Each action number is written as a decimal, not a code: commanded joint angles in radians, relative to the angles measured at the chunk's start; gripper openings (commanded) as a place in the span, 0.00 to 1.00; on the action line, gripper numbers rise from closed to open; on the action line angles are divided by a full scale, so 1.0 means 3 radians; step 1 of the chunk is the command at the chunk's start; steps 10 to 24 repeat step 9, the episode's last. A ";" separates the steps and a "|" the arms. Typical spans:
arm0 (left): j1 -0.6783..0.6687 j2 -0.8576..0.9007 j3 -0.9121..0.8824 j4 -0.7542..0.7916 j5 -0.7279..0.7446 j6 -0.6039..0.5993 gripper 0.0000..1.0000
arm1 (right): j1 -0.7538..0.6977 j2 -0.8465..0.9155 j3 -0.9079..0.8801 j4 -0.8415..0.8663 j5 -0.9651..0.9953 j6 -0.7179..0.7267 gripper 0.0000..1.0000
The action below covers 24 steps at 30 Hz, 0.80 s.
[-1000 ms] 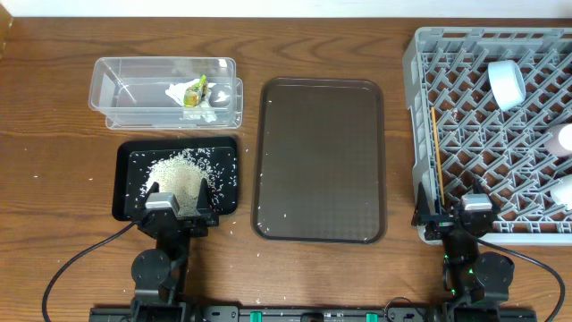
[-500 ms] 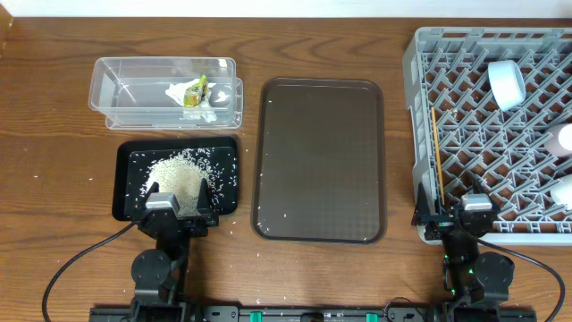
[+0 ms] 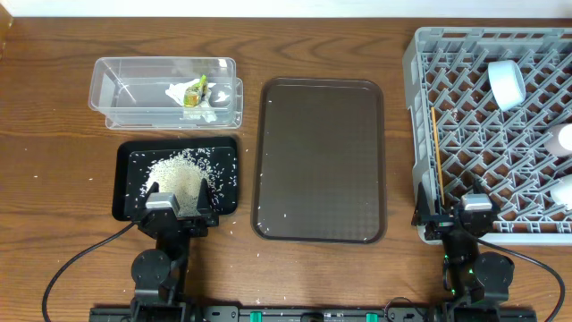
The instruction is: Sort waste into correct bins and load items into the dishwasher rack
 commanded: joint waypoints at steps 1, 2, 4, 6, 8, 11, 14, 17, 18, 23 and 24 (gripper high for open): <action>0.0020 -0.0015 -0.0050 -0.0151 -0.0053 0.0031 0.97 | 0.0061 0.0008 -0.0004 -0.0014 0.0022 -0.0027 0.99; 0.0020 -0.0015 -0.0050 -0.0151 -0.0053 0.0031 0.98 | 0.0061 0.0008 -0.0004 -0.0014 0.0022 -0.0027 0.99; 0.0020 -0.0015 -0.0050 -0.0151 -0.0053 0.0031 0.97 | 0.0061 0.0008 -0.0004 -0.0014 0.0022 -0.0027 0.99; 0.0020 -0.0015 -0.0050 -0.0151 -0.0053 0.0031 0.97 | 0.0061 0.0008 -0.0004 -0.0014 0.0023 -0.0027 0.99; 0.0020 -0.0015 -0.0050 -0.0151 -0.0053 0.0031 0.97 | 0.0061 0.0008 -0.0004 -0.0014 0.0022 -0.0027 0.99; 0.0020 -0.0015 -0.0050 -0.0151 -0.0053 0.0031 0.97 | 0.0061 0.0008 -0.0004 -0.0014 0.0022 -0.0027 0.99; 0.0020 -0.0015 -0.0050 -0.0151 -0.0053 0.0031 0.97 | 0.0061 0.0008 -0.0004 -0.0014 0.0022 -0.0027 0.99; 0.0020 -0.0015 -0.0050 -0.0151 -0.0053 0.0031 0.97 | 0.0061 0.0008 -0.0004 -0.0014 0.0022 -0.0027 0.99; 0.0020 -0.0015 -0.0050 -0.0151 -0.0053 0.0031 0.97 | 0.0061 0.0008 -0.0004 -0.0014 0.0022 -0.0027 0.99; 0.0020 -0.0015 -0.0050 -0.0151 -0.0053 0.0031 0.97 | 0.0061 0.0008 -0.0004 -0.0014 0.0022 -0.0027 0.99; 0.0020 -0.0015 -0.0050 -0.0151 -0.0053 0.0031 0.97 | 0.0061 0.0008 -0.0004 -0.0014 0.0022 -0.0027 0.99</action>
